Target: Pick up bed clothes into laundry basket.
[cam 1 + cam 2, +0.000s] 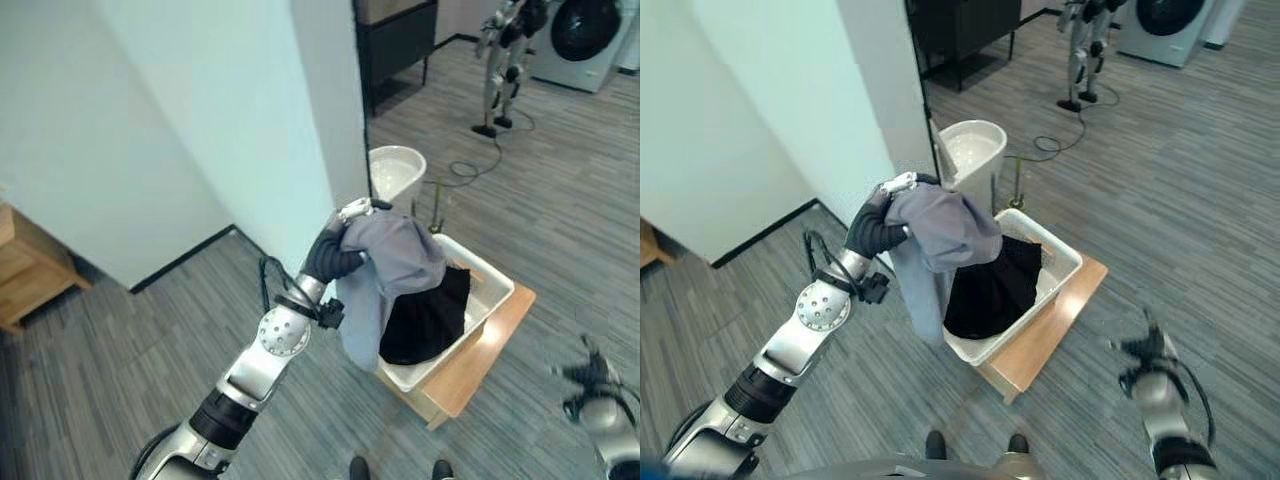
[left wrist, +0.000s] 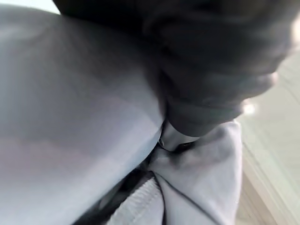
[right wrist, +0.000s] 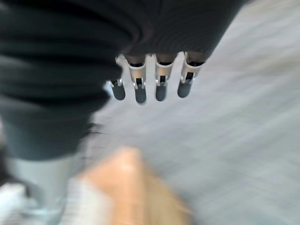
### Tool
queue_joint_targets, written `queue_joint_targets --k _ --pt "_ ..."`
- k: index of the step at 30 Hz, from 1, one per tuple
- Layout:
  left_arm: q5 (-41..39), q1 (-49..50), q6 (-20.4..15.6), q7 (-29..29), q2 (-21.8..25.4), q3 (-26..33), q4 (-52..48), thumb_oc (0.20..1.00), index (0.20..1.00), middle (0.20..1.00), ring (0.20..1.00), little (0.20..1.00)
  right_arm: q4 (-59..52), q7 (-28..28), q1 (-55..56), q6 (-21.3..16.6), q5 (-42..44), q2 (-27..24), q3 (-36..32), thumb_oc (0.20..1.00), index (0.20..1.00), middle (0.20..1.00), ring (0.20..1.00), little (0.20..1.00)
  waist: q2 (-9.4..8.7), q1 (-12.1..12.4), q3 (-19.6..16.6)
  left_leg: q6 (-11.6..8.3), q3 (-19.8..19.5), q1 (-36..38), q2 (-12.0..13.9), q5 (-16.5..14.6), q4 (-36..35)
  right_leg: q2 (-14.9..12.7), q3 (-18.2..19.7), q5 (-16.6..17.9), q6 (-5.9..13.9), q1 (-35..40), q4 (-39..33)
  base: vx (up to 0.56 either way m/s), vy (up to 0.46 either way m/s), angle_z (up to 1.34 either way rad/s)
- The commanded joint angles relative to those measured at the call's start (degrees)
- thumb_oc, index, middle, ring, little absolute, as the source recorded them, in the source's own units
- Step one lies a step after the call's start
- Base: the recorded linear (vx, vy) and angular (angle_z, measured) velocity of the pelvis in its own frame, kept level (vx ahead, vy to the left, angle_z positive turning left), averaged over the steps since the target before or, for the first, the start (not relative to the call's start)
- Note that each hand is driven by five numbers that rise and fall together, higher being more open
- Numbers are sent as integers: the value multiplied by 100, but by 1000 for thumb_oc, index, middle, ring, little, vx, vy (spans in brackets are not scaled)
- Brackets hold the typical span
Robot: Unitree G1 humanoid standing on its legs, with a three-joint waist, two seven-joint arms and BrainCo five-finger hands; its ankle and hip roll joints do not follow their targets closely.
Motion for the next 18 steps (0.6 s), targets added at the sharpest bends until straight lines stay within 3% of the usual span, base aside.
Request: queue_joint_targets --k 1,5,9,13,14,18 --pt "923 -1530 -182 541 -252 -12 793 200 200 200 200 200 -13 218 -54 -313 415 31 76 1000 1000 1000 1000 1000 -177 -158 -218 -274 177 158 275 -296 48 -416 -97 231 265 -81 125 32 -1 -32" --pt "1317 -2219 -33 722 -285 -159 1732 200 200 200 200 200 72 348 110 -322 528 112 83 1000 1000 1000 1000 1000 -156 -356 -192 -288 284 178 282 -309 48 -397 14 278 276 -143 125 30 -2 -24" --pt "1751 -2982 197 961 26 -292 2876 200 200 200 200 200 53 442 336 -371 691 137 20 1000 1000 1000 1000 1000 -140 -610 -189 -318 480 181 318 -336 48 -369 167 343 309 -282 125 23 9 -29" --pt "1976 -3271 261 1029 140 -505 3659 200 200 200 200 200 11 528 339 -454 974 171 -30 1000 1000 1000 1000 1000 -163 -685 -188 -335 565 184 336 -341 48 -342 244 367 312 -333 125 25 4 -19" --pt "2091 -3643 436 1031 325 -742 4826 200 200 200 200 200 1 547 266 -546 1172 147 -36 1000 1000 1000 1000 1000 -168 -818 -166 -349 657 170 347 -338 48 -317 312 407 333 -403 125 16 10 -16" --pt "2219 -3916 536 1065 527 -874 5512 200 200 200 200 200 -93 561 241 -589 1205 113 1 1000 1000 1000 1000 1000 -193 -897 -158 -368 751 136 362 -342 48 -298 370 439 355 -512 125 17 18 -19"
